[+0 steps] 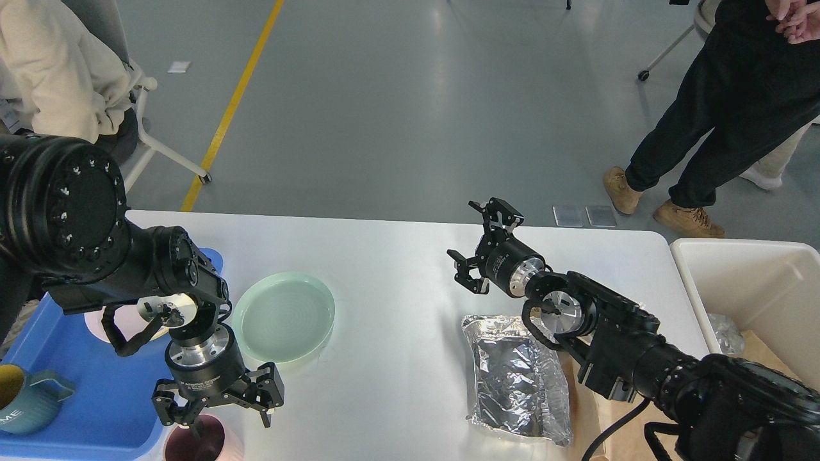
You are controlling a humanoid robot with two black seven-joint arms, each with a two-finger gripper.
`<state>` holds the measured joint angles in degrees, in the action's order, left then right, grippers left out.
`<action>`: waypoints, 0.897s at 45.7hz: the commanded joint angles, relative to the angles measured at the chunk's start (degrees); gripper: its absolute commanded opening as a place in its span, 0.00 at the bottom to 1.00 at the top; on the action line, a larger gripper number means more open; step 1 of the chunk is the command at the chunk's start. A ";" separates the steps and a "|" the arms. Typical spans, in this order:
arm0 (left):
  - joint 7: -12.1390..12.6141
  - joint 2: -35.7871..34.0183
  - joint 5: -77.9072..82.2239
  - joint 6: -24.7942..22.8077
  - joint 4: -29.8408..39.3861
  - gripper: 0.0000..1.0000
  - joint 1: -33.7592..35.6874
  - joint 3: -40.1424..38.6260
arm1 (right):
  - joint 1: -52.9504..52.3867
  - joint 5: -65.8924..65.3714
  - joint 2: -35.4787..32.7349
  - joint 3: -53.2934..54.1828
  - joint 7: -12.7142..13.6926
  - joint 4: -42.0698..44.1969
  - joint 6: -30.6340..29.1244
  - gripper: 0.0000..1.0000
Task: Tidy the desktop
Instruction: 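Grasp the dark purple mug with the left gripper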
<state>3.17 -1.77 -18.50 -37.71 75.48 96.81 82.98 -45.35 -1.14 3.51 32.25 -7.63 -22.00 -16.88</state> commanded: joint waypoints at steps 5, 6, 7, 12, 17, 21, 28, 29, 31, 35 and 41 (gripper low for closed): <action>-0.09 -0.42 -0.05 9.58 -0.59 0.94 -4.17 0.08 | 0.00 0.00 0.00 -0.08 -0.02 -0.05 0.00 1.00; -0.09 -0.42 -0.05 9.76 -0.68 0.94 -4.34 -0.01 | 0.00 0.00 0.00 0.01 -0.02 -0.06 0.00 1.00; -0.09 -0.51 -0.05 9.85 -0.77 0.94 -4.69 -0.01 | 0.00 0.00 0.00 0.01 0.07 -0.06 0.00 1.00; -0.09 -0.60 -0.05 9.94 -1.03 0.94 -5.05 -0.18 | 0.00 0.00 0.00 0.01 0.07 0.03 0.00 1.00; -0.09 -0.69 0.04 9.94 -1.12 0.94 -5.05 -0.19 | 0.00 0.00 0.00 0.01 -0.02 -0.06 0.00 1.00; -0.09 -0.69 0.13 9.76 -1.12 0.94 -5.05 -0.19 | 0.00 0.00 0.00 0.01 -0.02 -0.06 0.00 1.00; -0.01 -0.69 0.30 8.88 -1.03 0.85 -4.96 -0.19 | 0.00 0.00 0.00 0.01 -0.02 -0.06 0.00 1.00; 0.08 -0.69 0.30 8.62 -1.03 0.82 -5.05 -0.19 | 0.00 0.00 0.00 0.01 0.07 0.03 0.00 1.00; 0.26 -0.60 0.30 7.75 -1.03 0.75 -5.05 -0.19 | 0.00 0.00 0.00 0.01 0.07 0.03 0.00 1.00; 0.43 -0.60 0.39 4.67 -1.03 0.58 -5.14 -0.19 | 0.00 0.00 0.00 0.01 0.07 -0.06 0.00 1.00; 0.52 -0.60 0.39 0.89 -1.03 0.39 -5.05 -0.10 | 0.00 0.00 0.00 0.01 -0.02 -0.06 0.00 1.00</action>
<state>3.62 -2.33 -18.12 -33.64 74.45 91.70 82.79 -45.35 -1.14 3.51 32.26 -7.61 -22.02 -16.88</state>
